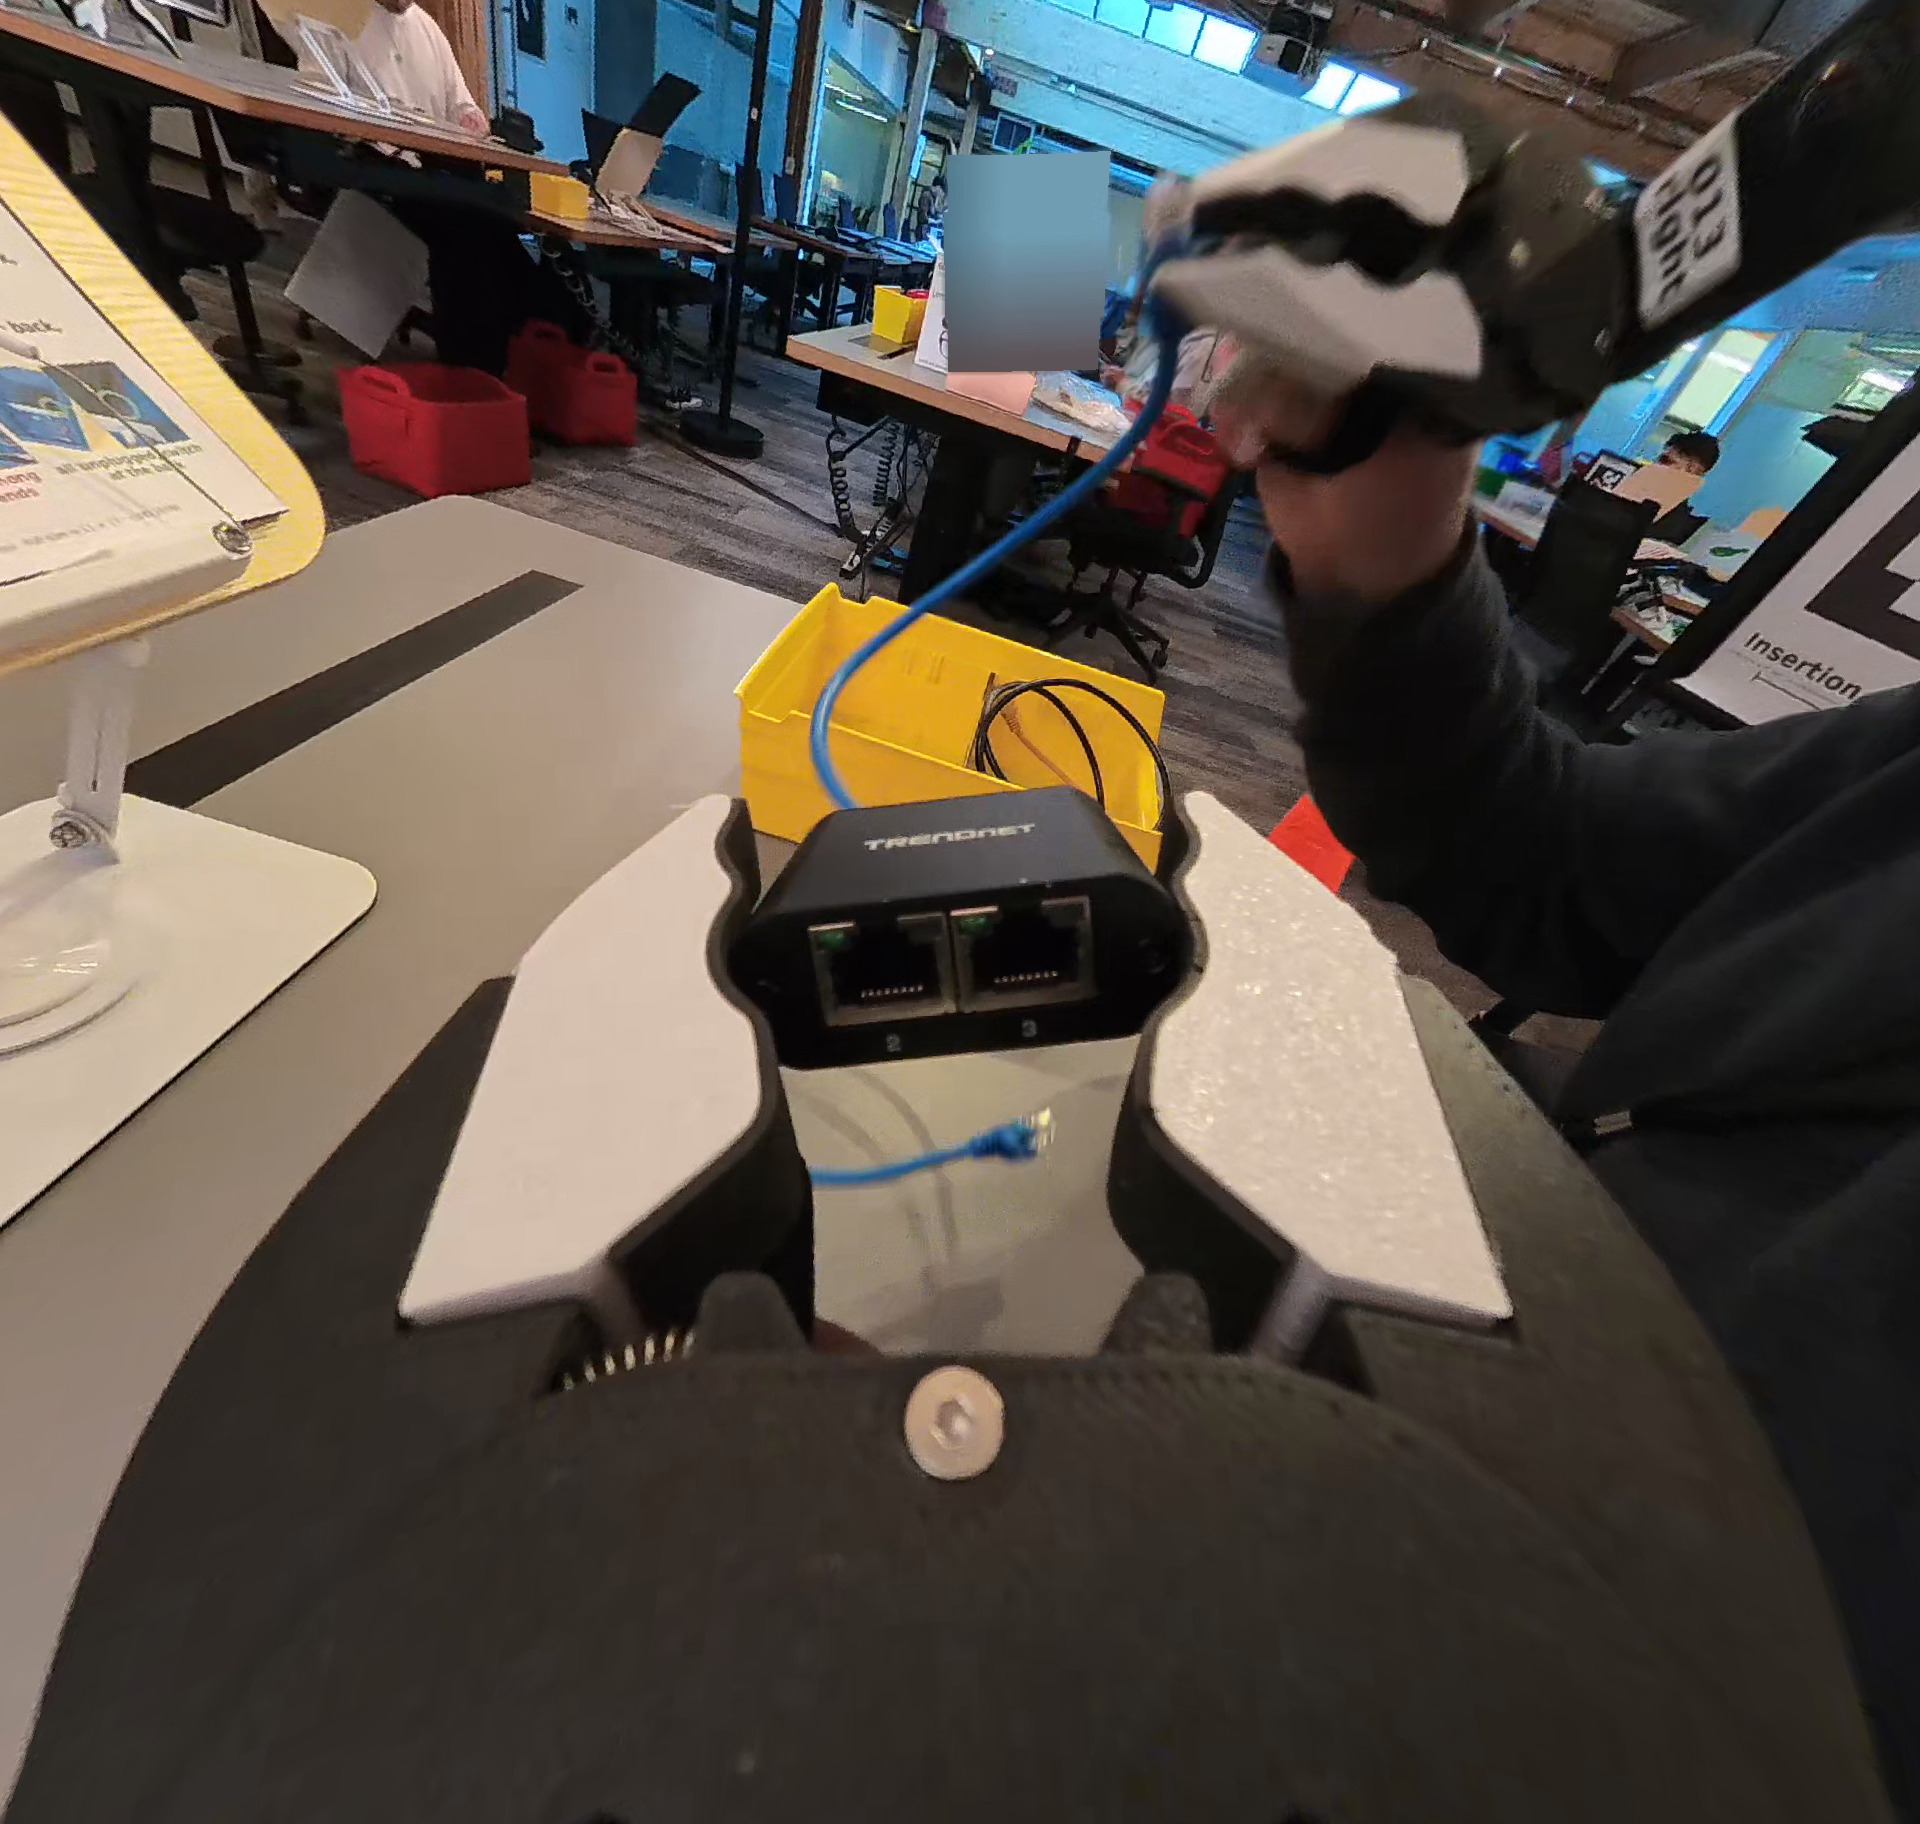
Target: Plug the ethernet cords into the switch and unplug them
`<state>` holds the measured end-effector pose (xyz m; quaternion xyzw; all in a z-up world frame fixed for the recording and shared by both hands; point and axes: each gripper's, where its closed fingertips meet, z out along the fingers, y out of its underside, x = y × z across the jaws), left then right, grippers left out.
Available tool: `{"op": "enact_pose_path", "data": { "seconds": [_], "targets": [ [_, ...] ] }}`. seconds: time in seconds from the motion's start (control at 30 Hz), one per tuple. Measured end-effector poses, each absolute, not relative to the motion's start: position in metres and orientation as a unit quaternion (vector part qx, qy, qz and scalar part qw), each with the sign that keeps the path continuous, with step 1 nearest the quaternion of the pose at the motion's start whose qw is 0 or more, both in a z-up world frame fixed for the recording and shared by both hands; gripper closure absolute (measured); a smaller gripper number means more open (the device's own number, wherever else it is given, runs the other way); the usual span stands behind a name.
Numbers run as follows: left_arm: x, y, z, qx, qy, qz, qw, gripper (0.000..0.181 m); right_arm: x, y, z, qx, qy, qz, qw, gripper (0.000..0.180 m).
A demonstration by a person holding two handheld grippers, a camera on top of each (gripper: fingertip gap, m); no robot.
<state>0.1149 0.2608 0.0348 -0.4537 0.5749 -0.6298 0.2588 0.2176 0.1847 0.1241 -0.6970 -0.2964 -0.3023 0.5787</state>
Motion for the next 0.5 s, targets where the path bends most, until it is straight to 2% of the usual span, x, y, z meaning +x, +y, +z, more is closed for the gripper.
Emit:
{"op": "enact_pose_path", "data": {
  "seconds": [0.3, 0.4, 0.5],
  "targets": [
    [0.115, 0.257, 0.029, -0.449, 0.589, -0.622, 0.254, 0.107, 0.300, 0.092, 0.234, -0.664, -0.181, -0.426, 0.587, 0.169],
    [0.115, 0.255, 0.028, -0.450, 0.590, -0.622, 0.250, 0.107, 0.327, 0.064, 0.232, -0.678, -0.148, -0.454, 0.559, 0.170],
    [0.116, 0.254, 0.027, -0.451, 0.591, -0.620, 0.249, 0.107, 0.353, 0.048, 0.190, -0.712, -0.123, -0.468, 0.509, 0.170]
  ]
}}
